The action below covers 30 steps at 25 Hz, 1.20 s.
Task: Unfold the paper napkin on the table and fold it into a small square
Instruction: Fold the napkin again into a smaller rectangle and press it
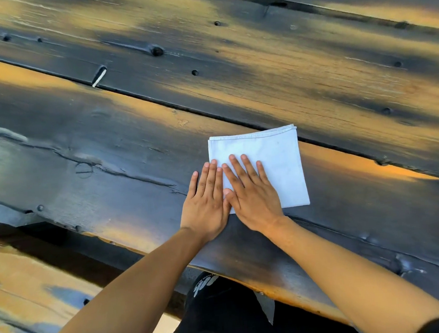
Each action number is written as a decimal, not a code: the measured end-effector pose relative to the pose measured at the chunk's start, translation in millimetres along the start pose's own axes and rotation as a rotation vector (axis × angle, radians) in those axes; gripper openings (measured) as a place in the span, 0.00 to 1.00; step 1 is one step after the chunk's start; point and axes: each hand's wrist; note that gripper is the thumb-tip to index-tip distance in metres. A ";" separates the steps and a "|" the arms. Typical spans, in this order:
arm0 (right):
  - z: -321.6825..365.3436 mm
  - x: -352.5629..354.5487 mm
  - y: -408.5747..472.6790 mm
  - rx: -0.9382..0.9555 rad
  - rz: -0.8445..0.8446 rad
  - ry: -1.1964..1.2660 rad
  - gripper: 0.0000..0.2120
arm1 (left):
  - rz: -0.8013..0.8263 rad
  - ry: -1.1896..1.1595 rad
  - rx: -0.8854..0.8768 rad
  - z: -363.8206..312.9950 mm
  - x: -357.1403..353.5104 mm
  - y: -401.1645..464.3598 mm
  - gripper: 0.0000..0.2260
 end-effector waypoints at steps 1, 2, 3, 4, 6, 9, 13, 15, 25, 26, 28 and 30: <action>-13.1 0.1 -1.2 -0.003 0.000 -0.021 0.31 | 0.004 0.001 -0.003 -0.5 0.2 0.4 0.30; -28.0 0.7 -3.6 -0.010 -0.009 -0.038 0.31 | 0.011 0.000 -0.007 -0.5 1.3 0.3 0.30; -44.5 1.0 -6.9 -0.022 -0.021 -0.050 0.32 | 0.015 -0.001 -0.009 -0.3 1.6 0.1 0.30; -61.9 1.8 -10.8 -0.036 -0.027 -0.059 0.32 | 0.017 0.000 -0.008 0.0 1.2 0.0 0.31; -89.1 3.6 -18.1 -0.065 -0.021 -0.053 0.33 | 0.022 -0.001 0.000 0.3 1.3 -0.1 0.31; -101.0 4.5 -21.8 -0.087 -0.020 -0.006 0.33 | 0.046 -0.011 -0.002 -1.0 3.5 0.0 0.31; -106.9 11.9 -27.9 -0.043 -0.062 0.151 0.29 | -0.004 -0.146 -0.033 5.1 10.0 -0.6 0.31; -124.9 16.3 -40.1 0.010 -0.163 0.224 0.23 | -0.129 -0.262 -0.053 11.3 14.7 -6.3 0.30; -162.8 28.3 -57.5 0.151 -0.150 0.212 0.13 | -0.259 -0.088 -0.485 22.5 11.8 -32.8 0.10; -163.0 27.8 -57.0 0.167 -0.169 0.203 0.12 | -0.270 -0.065 -0.493 21.8 12.8 -32.0 0.10; -160.3 27.7 -57.4 0.206 -0.232 0.179 0.09 | -0.318 -0.020 -0.516 19.2 12.9 -31.7 0.09; -156.4 26.4 -56.9 0.261 -0.290 0.144 0.07 | -0.357 0.014 -0.520 15.9 12.5 -30.6 0.10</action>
Point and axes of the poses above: each hand's wrist, its own y-axis towards the middle knuckle, its own x-axis out of the back of the hand, z = x × y, and after that the axes turned 12 degrees about -x, right-handed
